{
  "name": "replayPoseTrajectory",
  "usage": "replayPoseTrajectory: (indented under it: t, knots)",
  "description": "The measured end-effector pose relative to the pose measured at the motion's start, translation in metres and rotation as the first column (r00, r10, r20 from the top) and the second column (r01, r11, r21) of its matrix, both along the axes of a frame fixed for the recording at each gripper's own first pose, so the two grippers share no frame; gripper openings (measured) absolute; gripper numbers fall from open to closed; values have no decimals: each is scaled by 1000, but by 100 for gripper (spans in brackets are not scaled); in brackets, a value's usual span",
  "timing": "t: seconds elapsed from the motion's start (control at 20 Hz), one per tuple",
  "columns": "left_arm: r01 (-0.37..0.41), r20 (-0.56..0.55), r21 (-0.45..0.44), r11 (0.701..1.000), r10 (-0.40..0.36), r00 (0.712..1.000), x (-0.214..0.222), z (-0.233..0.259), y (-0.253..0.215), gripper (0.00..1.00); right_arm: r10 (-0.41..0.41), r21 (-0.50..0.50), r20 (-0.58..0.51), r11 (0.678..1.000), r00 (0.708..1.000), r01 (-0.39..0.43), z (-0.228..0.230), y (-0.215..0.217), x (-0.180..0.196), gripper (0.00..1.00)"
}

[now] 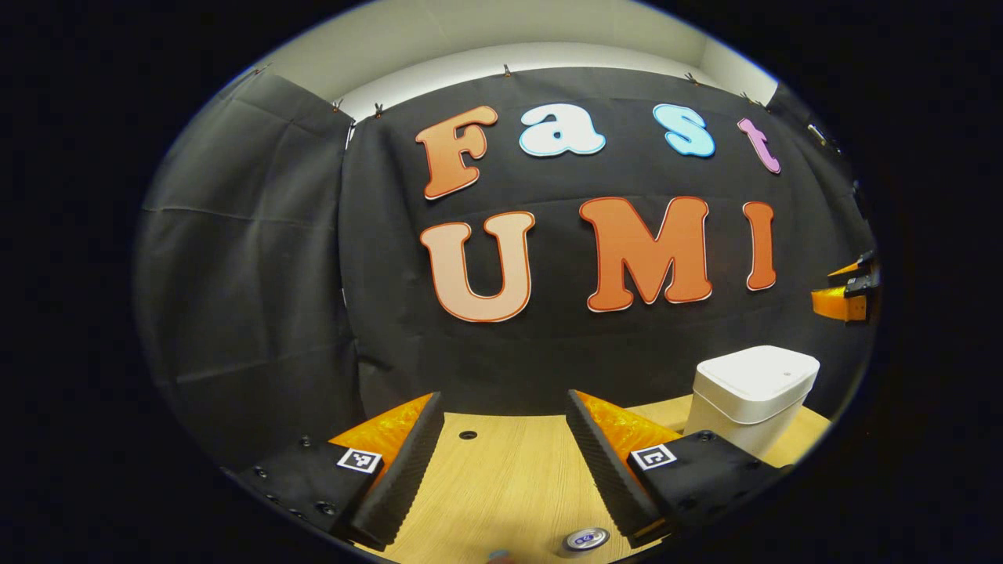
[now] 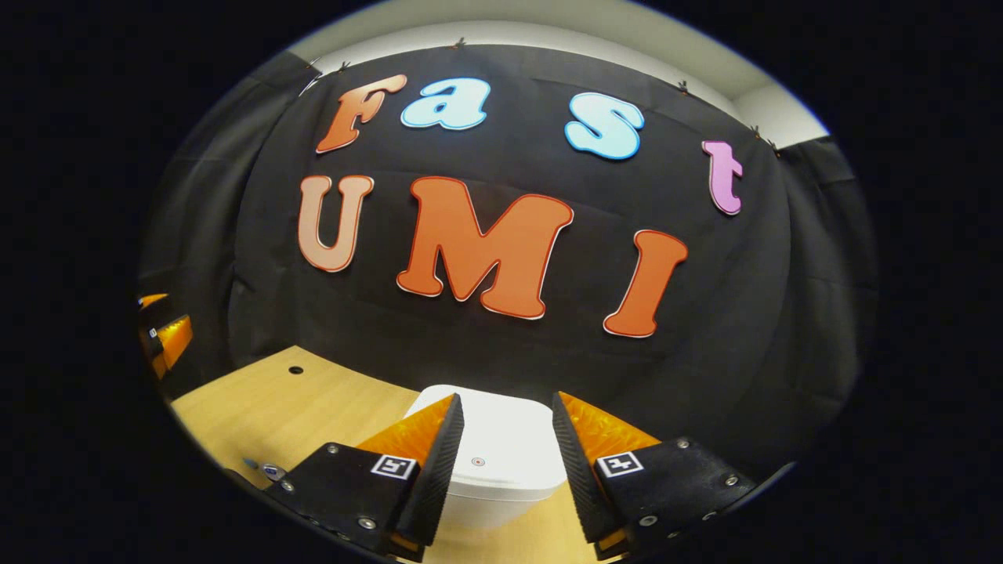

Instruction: Press the lid of the desktop garbage bin to open it, pick up the crumpled paper on the desktop and throw it into the bin, then pick up the pop can on the desktop and drop it into the bin, and finally close the garbage bin lid.

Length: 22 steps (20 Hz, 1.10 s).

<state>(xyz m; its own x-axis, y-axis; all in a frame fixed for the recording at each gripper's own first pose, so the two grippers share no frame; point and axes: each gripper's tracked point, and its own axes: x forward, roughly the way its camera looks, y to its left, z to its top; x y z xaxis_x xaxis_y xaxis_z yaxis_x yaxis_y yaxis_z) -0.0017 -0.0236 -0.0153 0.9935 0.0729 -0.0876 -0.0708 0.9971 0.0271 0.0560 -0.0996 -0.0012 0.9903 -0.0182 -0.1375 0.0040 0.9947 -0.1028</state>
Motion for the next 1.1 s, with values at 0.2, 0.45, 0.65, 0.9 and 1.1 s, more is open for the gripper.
replayPoseTrajectory:
  t: [0.2,0.45,0.65,0.9,1.1]
  knots:
    - [-34,-15,5,999,34,999,-3,-3,9,100,57,40,-39,998,998,-55,1,9,15,35]
    - [-76,-40,10,997,76,996,-12,-13,21,100,88,80,-64,993,994,-83,-1,9,28,7]
    - [-98,-65,13,995,98,993,-17,-20,28,100,90,94,-122,992,988,-79,-23,5,35,1]
    - [-105,-91,19,994,107,990,-18,-27,27,100,109,113,-225,990,968,-85,-63,10,40,1]
    - [-93,-134,37,995,97,986,-18,-41,22,100,116,122,-296,989,948,-83,-95,13,43,1]
